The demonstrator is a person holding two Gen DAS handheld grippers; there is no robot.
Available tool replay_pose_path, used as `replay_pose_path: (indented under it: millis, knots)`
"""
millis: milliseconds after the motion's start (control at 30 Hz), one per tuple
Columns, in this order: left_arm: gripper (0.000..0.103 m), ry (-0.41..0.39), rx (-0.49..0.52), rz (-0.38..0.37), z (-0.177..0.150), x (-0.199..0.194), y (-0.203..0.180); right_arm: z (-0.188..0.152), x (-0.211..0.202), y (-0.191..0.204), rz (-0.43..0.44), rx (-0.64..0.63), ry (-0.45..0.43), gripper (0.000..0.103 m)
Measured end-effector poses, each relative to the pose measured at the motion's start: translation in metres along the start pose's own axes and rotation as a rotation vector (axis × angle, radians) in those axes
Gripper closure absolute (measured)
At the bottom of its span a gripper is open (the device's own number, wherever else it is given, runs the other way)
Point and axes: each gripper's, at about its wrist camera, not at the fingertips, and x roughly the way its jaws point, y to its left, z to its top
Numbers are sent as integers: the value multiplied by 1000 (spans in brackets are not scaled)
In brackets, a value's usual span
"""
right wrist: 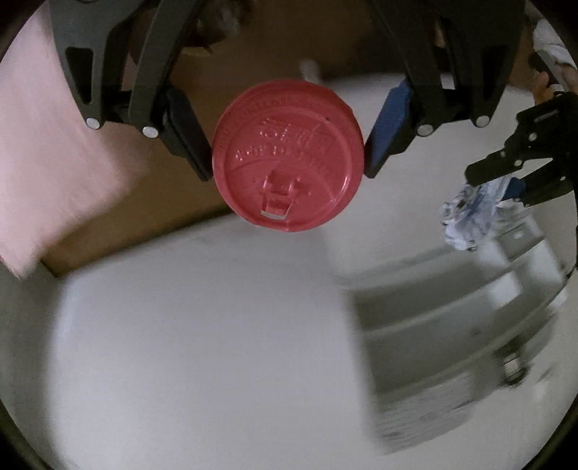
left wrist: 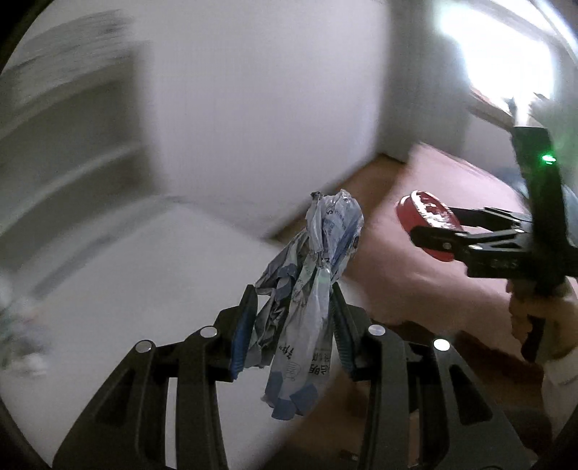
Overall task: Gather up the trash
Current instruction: 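Carry the bag and red lid over the bin and open both tools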
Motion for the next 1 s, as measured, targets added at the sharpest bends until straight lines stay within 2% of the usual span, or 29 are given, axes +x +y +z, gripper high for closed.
replay_pose_path:
  millis: [67,133,233,367,467,567,633,767,833,867,900,1000]
  knots:
    - [64,71,75,-72,-4,35,-51,-36,1,-54,-44,81,73,22]
    - [64,178,132,-137,-17,80,-98,-84,16,-103,-45,177,178,22]
    - [64,390,157,-216,-51,162,-149,-151,53,-150,-29,293,328,22]
    - [64,646,153,-250,-108,254,-184,-236,115,-189,11,450,521,22]
    - [64,771,145,-235,-145,299,-196,-282,148,-206,49,565,617,22]
    - [64,832,130,-221,-164,324,-198,-305,160,-220,54,631,644,22]
    - [64,854,106,-222,-169,334,-196,-307,162,-227,64,666,643,22]
    - [63,853,62,-238,-172,337,-188,-309,159,-234,87,708,618,20]
    - [44,846,52,-241,-168,338,-188,-306,157,-242,102,739,593,8]
    - [20,844,41,-248,-169,339,-186,-303,156,-244,104,750,579,6]
    - [12,830,30,-254,-168,339,-185,-302,152,-247,96,755,572,6]
    - [12,782,24,-261,-158,332,-185,-291,145,-257,45,760,562,6]
